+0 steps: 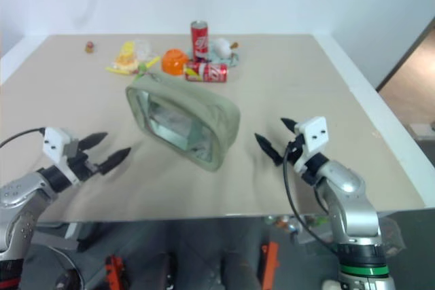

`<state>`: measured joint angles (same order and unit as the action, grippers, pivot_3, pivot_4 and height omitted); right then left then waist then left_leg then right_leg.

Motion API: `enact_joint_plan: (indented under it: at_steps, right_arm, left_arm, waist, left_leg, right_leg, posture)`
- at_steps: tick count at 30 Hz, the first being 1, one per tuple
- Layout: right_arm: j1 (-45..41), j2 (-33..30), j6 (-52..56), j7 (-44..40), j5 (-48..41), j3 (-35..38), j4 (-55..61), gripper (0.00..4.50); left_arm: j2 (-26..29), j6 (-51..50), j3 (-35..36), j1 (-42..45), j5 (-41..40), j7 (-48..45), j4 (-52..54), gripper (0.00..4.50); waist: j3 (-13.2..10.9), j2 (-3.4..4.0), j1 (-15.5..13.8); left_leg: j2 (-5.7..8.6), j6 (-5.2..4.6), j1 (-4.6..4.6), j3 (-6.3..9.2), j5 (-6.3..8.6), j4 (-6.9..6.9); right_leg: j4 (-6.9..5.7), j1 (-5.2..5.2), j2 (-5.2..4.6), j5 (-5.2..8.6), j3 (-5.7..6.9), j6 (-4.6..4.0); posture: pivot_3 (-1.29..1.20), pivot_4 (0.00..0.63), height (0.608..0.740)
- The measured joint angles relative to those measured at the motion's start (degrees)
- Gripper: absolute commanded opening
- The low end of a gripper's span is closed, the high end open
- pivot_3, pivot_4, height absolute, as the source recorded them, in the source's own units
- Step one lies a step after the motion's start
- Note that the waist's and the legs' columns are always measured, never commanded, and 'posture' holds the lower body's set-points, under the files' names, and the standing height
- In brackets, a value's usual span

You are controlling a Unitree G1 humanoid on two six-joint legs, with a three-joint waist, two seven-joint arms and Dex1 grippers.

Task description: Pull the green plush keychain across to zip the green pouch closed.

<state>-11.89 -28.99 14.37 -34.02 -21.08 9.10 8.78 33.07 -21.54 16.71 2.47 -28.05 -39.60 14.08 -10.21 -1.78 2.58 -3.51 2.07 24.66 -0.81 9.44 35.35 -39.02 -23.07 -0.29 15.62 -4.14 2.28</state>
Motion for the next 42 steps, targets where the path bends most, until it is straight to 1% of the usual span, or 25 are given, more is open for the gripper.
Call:
enact_joint_plan:
  at_steps: [13, 18, 20, 23, 26, 28, 29, 30, 33, 36, 40, 42]
  right_arm:
    - [0.3, -0.1, 0.0, -0.8, -0.1, 0.3, 0.0, 4.5]
    - [0.1, -0.1, 0.0, -1.5, -0.7, 0.3, -0.1, 4.5]
    - [-0.3, -0.3, 0.1, -2.4, -1.0, 0.3, -0.1, 4.5]
    - [-4.1, -1.8, 4.0, -4.4, -3.6, 0.2, 0.0, 4.5]
    - [-10.7, -4.2, 8.7, -7.4, -5.5, -1.4, 0.0, 4.5]
    - [-15.5, -4.3, 10.9, -9.4, -6.0, -3.3, -0.9, 4.5]
    - [-15.5, -4.3, 10.9, -9.4, -6.0, -3.3, -0.9, 4.5]
    - [-18.0, -4.1, 11.9, -10.4, -6.3, -4.7, -2.2, 4.5]
    - [-23.4, -3.0, 13.8, -14.6, -6.1, -8.3, -9.5, 4.5]
    - [-25.5, -2.8, 13.7, -17.6, -5.7, -9.8, -12.6, 4.5]
    - [-27.6, -1.7, 13.7, -20.9, -5.7, -10.5, -15.9, 3.38]
    - [-28.3, -1.5, 13.7, -22.1, -5.7, -10.5, -15.9, 2.57]
  left_arm:
    - [-0.1, -1.4, -0.4, 1.1, -2.5, -1.3, 0.0, 4.47]
    - [0.2, -2.5, -0.4, 1.1, -5.2, -3.1, 0.5, 4.47]
    - [1.3, -3.6, -0.4, 1.0, -7.1, -4.9, 2.1, 4.47]
    - [5.0, -7.9, 0.0, 1.0, -14.6, -9.5, 7.9, 4.47]
    - [8.6, -12.2, -1.0, 2.4, -19.5, -13.2, 11.4, 4.47]
    - [9.8, -13.7, -2.4, 4.0, -20.9, -15.2, 11.8, 4.47]
    - [9.8, -13.7, -2.5, 4.1, -20.9, -15.2, 11.8, 4.47]
    - [10.1, -14.3, -3.8, 5.0, -21.5, -16.2, 11.9, 4.47]
    - [10.5, -15.2, -6.6, 9.6, -21.5, -17.2, 11.2, 4.47]
    - [10.5, -15.2, -7.4, 11.4, -21.4, -17.5, 11.2, 4.47]
    - [10.4, -15.2, -8.1, 11.3, -20.8, -17.6, 10.6, 4.5]
    - [10.4, -15.2, -8.1, 10.6, -20.3, -17.5, 10.5, 4.5]
  waist:
    - [0.0, 0.0, 0.0]
    - [0.0, 0.0, 0.0]
    - [0.0, -0.01, 0.0]
    - [0.0, 0.03, 0.1]
    - [0.0, 0.04, 0.2]
    - [0.0, 0.04, 0.2]
    - [0.0, 0.04, 0.2]
    - [0.0, 0.03, 0.1]
    - [0.0, 0.02, 0.1]
    - [0.0, 0.03, 0.1]
    - [-0.1, 0.04, 0.2]
    - [-0.1, 0.06, 0.2]
  left_leg:
    - [-0.03, 0.0, 0.0, -0.03, 0.0, 0.0]
    - [-0.03, 0.0, 0.01, -0.04, 0.0, 0.0]
    - [-0.04, 0.0, 0.01, -0.04, 0.0, 0.0]
    - [-0.06, 0.0, -0.01, -0.17, 0.0, 0.0]
    - [-0.09, -0.01, -0.05, -0.18, -0.01, 0.01]
    - [-0.13, -0.01, -0.09, -0.16, -0.01, 0.01]
    - [-0.14, -0.01, -0.08, -0.15, -0.01, 0.01]
    - [-0.14, -0.02, -0.06, -0.13, -0.01, 0.0]
    - [-0.13, -0.02, 0.07, -0.14, -0.01, 0.02]
    - [-0.12, -0.07, 0.09, -0.15, 0.04, 0.0]
    - [-0.14, -0.1, 0.15, -0.13, 0.08, -0.04]
    - [-0.14, -0.11, 0.15, -0.11, 0.08, -0.05]
  right_leg:
    - [0.0, -0.02, 0.03, -0.02, -0.02, 0.0]
    - [0.0, -0.03, 0.03, -0.02, -0.03, 0.0]
    - [0.0, -0.04, 0.04, -0.03, -0.03, 0.0]
    - [-0.01, -0.07, 0.03, -0.07, -0.11, 0.0]
    - [-0.01, -0.08, 0.08, -0.1, -0.11, -0.09]
    - [-0.01, -0.06, 0.16, -0.1, -0.11, -0.12]
    - [-0.01, -0.06, 0.17, -0.1, -0.11, -0.12]
    - [-0.01, -0.06, 0.18, -0.09, -0.1, -0.11]
    - [0.0, -0.16, 0.18, -0.11, -0.11, -0.07]
    - [0.0, -0.17, 0.18, -0.09, -0.12, -0.13]
    - [0.0, -0.26, 0.21, -0.08, -0.11, -0.22]
    - [-0.01, -0.27, 0.22, -0.07, -0.1, -0.23]
  posture:
    - [0.0, 0.15, 0.74]
    - [0.0, 0.15, 0.74]
    - [0.0, 0.15, 0.74]
    - [0.0, 0.15, 0.74]
    - [0.0, 0.15, 0.74]
    - [0.0, 0.15, 0.74]
    - [0.0, 0.15, 0.74]
    - [0.0, 0.15, 0.74]
    - [0.0, 0.15, 0.74]
    - [0.0, 0.15, 0.74]
    - [0.0, 0.15, 0.74]
    - [0.0, 0.15, 0.74]
